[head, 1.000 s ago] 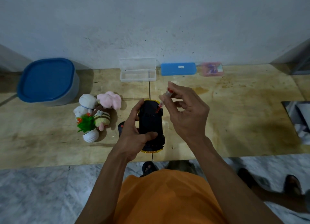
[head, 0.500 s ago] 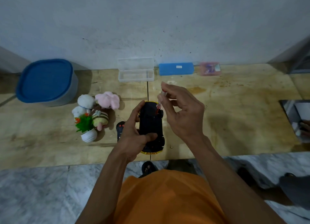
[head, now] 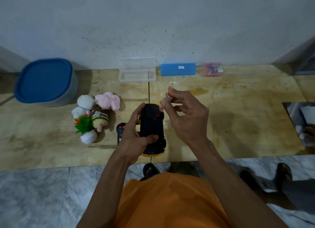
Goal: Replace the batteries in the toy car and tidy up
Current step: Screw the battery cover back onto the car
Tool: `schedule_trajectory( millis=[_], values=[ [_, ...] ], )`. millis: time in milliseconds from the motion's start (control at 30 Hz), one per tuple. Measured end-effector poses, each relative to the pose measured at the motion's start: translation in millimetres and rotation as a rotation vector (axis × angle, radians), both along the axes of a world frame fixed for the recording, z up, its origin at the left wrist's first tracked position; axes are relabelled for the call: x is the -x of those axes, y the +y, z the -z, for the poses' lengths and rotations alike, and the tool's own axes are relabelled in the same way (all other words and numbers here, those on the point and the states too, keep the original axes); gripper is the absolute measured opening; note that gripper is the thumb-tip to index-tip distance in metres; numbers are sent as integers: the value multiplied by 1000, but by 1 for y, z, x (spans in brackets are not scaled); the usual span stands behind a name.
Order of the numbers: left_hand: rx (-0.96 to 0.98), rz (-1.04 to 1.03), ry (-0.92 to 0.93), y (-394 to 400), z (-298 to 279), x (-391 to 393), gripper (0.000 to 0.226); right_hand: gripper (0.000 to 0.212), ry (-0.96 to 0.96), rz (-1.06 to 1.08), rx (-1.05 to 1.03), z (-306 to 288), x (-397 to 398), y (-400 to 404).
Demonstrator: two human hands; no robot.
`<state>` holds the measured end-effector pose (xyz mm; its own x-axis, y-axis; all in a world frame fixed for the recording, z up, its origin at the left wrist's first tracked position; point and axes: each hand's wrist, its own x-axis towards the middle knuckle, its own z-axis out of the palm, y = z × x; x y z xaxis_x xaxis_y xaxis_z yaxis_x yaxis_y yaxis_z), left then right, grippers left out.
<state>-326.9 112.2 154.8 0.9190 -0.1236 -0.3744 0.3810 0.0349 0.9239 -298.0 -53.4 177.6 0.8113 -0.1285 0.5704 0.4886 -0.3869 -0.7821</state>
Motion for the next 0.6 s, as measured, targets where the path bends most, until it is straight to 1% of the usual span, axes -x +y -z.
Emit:
schedule_trajectory(
  millis=[67,167,300,467,533,600],
  values=[
    [7,1,8,-1,1,1,105,30,-9,4,18,1,0,-1],
    [7,3,13,-2,1,1,104,29,31,1,1,1,1,0],
    [1,4,13,-2,3,0,104,31,-21,46,33,2,-2,1],
    [11,14,13,1,5,-5,104,33,22,46,0,4,-4,4],
    [22,8,13,2,8,-5,104,33,60,79,-38,3,-3,5],
    [27,-7,14,4,12,-8,102,33,144,133,-161,0,-1,6]
  ],
)
